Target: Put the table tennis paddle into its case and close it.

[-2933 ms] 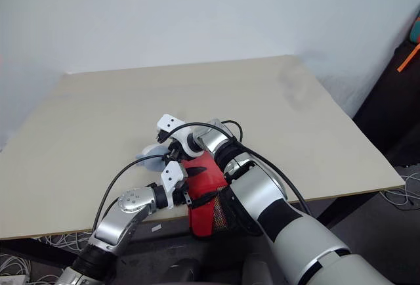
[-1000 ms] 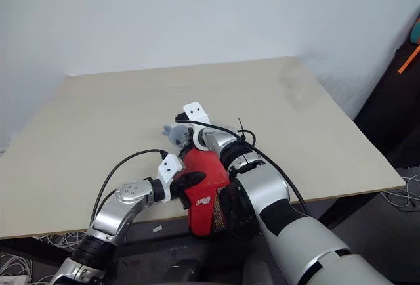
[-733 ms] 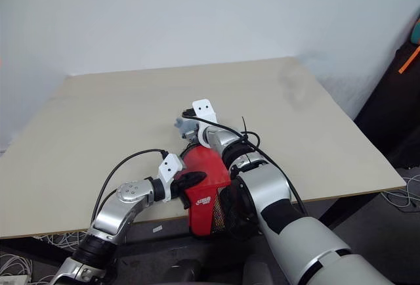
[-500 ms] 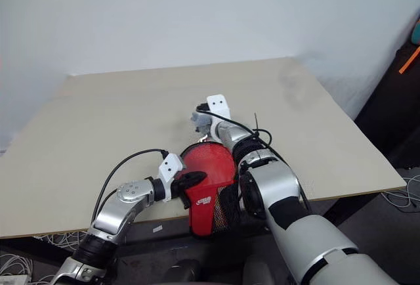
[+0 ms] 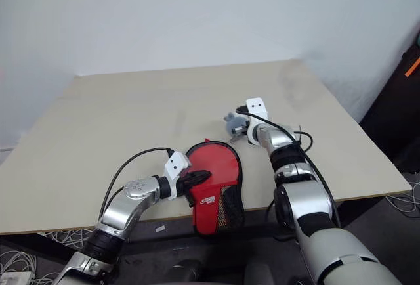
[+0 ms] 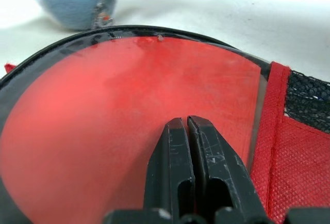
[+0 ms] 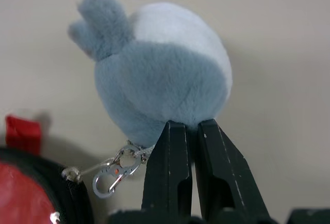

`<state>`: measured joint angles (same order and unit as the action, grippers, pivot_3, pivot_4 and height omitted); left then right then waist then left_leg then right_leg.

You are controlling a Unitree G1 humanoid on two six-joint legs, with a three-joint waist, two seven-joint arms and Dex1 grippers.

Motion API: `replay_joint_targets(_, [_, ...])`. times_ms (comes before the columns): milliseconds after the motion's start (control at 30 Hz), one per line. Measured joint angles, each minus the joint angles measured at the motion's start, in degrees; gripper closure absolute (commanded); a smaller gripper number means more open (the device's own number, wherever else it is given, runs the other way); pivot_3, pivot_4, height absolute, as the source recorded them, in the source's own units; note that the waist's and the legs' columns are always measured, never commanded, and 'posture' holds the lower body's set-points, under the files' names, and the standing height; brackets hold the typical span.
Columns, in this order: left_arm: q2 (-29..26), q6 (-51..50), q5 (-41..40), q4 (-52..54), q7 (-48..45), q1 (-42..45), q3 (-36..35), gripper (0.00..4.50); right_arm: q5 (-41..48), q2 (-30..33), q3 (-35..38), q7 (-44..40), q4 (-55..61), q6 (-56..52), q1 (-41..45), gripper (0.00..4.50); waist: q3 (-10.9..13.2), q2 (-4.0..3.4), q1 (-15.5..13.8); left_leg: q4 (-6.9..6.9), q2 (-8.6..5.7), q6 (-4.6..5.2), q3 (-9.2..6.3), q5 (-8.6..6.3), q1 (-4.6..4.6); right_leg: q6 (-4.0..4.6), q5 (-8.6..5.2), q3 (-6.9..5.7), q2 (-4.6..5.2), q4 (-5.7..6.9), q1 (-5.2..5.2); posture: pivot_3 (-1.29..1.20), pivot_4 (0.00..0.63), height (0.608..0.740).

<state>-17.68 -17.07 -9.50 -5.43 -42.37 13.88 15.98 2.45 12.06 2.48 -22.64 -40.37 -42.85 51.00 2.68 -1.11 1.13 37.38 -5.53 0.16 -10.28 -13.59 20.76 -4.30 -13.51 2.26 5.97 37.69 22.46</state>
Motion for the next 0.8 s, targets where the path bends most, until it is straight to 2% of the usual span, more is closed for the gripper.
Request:
replay_joint_targets(100, [0.16,0.3,0.03,-0.5,0.01,0.19,0.03,4.46,1.74,3.4,-0.78,-2.08,13.95,-8.66,-6.22,4.5,0.0,0.0,-0.31,0.02,0.0,0.01,0.05,-0.01,0.02,-0.07,-0.05,0.04,0.03,-0.01,0.02,0.0,0.0,0.698])
replay_joint_targets(233, [0.34,0.73,0.11,-1.13,-0.05,0.55,0.19,4.46,4.07,6.63,-0.88,-3.02,24.97,-16.59,-10.34,4.5,0.0,-0.01,-0.51,0.02,0.04,0.02,0.12,0.0,0.02,-0.14,-0.09,0.03,0.03,-0.02,0.01,0.0,0.0,0.698])
replay_joint_targets(500, [0.7,1.22,0.11,-2.22,-0.25,1.55,0.99,4.46,7.71,11.72,-0.58,-3.16,35.18,-24.35,-14.46,4.5,0.01,0.02,-1.97,0.08,0.04,0.05,0.19,-0.02,0.07,-0.2,-0.13,0.05,0.12,-0.06,0.0,0.0,0.0,0.698])
replay_joint_targets(800, [0.7,1.54,0.1,-3.62,-1.5,2.64,1.03,4.46,13.14,20.02,-1.11,-6.98,46.95,-29.55,-21.37,4.5,0.06,0.1,-2.1,0.16,0.09,0.2,0.21,-0.09,0.14,-0.44,-0.28,0.01,0.38,-0.07,-0.05,0.0,0.0,0.698])
